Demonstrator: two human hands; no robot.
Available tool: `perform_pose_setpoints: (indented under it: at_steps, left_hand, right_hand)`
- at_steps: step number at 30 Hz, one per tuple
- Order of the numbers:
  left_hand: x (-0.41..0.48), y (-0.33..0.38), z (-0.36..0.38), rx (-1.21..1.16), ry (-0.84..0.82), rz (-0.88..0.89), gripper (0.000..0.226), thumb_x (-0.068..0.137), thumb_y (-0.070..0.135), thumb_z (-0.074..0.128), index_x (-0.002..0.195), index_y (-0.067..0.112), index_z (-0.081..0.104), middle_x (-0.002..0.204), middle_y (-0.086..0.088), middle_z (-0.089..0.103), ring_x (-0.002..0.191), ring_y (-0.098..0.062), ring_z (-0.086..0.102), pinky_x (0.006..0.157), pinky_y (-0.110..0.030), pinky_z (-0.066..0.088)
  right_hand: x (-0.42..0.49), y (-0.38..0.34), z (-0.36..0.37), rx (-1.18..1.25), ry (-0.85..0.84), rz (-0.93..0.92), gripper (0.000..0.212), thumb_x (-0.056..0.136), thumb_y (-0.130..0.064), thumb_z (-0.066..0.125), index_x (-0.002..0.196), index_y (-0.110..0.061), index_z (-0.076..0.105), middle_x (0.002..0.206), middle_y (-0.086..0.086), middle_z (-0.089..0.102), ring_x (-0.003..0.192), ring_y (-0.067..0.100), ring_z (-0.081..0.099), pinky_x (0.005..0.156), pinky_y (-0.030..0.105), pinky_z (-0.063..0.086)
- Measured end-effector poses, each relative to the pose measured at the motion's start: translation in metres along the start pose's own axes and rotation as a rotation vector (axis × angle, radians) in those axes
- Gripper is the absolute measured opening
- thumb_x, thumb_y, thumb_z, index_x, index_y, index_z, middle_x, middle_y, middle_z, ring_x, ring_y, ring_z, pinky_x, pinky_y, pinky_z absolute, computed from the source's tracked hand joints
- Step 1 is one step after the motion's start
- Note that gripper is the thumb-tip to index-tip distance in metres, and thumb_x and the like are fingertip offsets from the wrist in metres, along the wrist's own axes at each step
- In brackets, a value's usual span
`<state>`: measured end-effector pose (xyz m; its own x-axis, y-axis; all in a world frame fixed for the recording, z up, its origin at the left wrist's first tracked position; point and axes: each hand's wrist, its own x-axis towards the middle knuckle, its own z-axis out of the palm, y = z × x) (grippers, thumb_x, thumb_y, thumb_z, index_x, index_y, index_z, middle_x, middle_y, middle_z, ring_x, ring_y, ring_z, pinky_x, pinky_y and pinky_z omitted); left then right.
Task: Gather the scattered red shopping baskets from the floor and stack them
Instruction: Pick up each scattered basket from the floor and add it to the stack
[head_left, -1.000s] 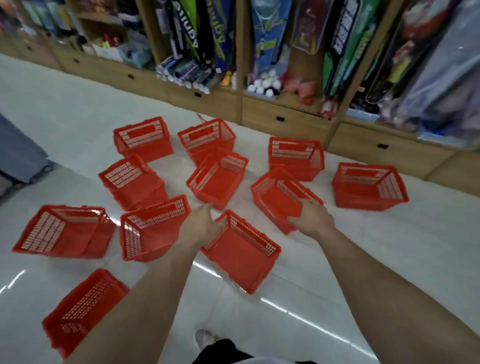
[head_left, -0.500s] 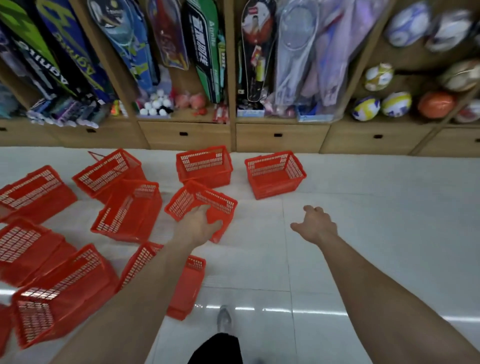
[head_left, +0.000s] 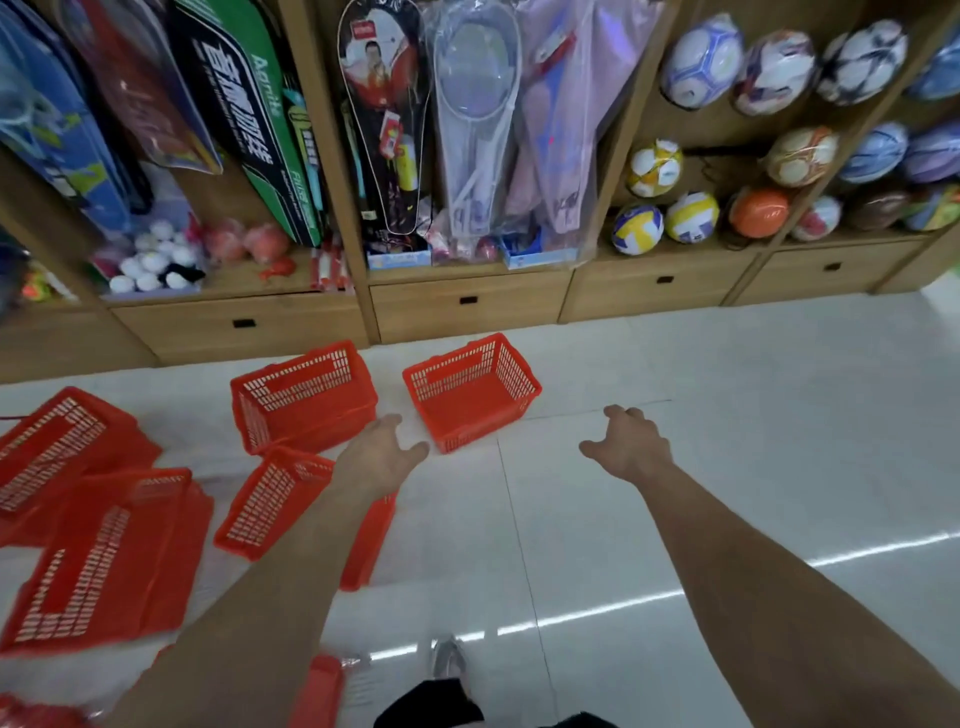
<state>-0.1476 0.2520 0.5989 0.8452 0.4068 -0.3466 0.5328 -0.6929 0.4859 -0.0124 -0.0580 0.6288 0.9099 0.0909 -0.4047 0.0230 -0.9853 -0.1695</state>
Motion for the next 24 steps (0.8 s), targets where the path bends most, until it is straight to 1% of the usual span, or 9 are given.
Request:
perform_pose_setpoints:
  at_steps: [2,7,14,18,21,24]
  left_hand:
    - [0.042,0.008,-0.013,0.02,-0.013,0.005,0.071,0.086,0.056,0.059,0.144,0.017,0.047,0.144,-0.007,0.052,0.129,-0.026,0.05,0.105,-0.044,0.042]
    - [0.129,0.029,-0.021,0.044,-0.044,-0.01,0.077,0.089,0.057,0.059,0.151,0.016,0.038,0.151,-0.006,0.045,0.136,-0.026,0.044,0.11,-0.042,0.038]
    - [0.256,0.052,-0.013,0.036,-0.001,-0.081,0.075,0.09,0.058,0.056,0.151,0.019,0.035,0.151,-0.003,0.044,0.137,-0.026,0.043,0.109,-0.042,0.038]
    - [0.337,0.062,0.002,0.025,-0.002,-0.188,0.072,0.09,0.057,0.057,0.148,0.017,0.041,0.144,-0.007,0.051,0.131,-0.029,0.049,0.105,-0.043,0.042]
    - [0.39,0.069,0.016,-0.002,-0.002,-0.327,0.069,0.09,0.053,0.06,0.146,0.016,0.044,0.144,-0.009,0.051,0.131,-0.03,0.048,0.106,-0.04,0.04]
    - [0.44,0.063,0.036,-0.056,-0.001,-0.43,0.067,0.089,0.05,0.064,0.143,0.014,0.048,0.142,-0.011,0.053,0.13,-0.031,0.049,0.106,-0.04,0.039]
  right_hand:
    - [0.034,-0.022,-0.014,0.022,0.014,-0.008,0.078,0.081,-0.048,0.065,0.148,-0.019,0.038,0.142,0.009,0.045,0.127,0.031,0.046,0.097,0.045,0.044]
    - [0.116,-0.059,-0.03,-0.016,0.004,-0.05,0.079,0.081,-0.05,0.064,0.149,-0.021,0.036,0.143,0.008,0.045,0.126,0.03,0.048,0.097,0.044,0.044]
    - [0.273,-0.079,-0.03,-0.008,-0.092,-0.061,0.08,0.081,-0.052,0.065,0.149,-0.022,0.036,0.144,0.007,0.044,0.129,0.03,0.046,0.099,0.047,0.043]
    - [0.387,-0.087,-0.028,-0.004,-0.175,-0.075,0.083,0.081,-0.056,0.066,0.149,-0.02,0.035,0.145,0.009,0.044,0.129,0.032,0.047,0.101,0.048,0.043]
    - [0.469,-0.096,-0.024,0.011,-0.249,-0.07,0.084,0.082,-0.058,0.067,0.15,-0.02,0.035,0.145,0.011,0.045,0.13,0.034,0.047,0.102,0.048,0.043]
    - [0.544,-0.107,-0.009,0.022,-0.297,-0.08,0.083,0.082,-0.056,0.067,0.149,-0.019,0.036,0.144,0.012,0.045,0.129,0.034,0.048,0.102,0.049,0.043]
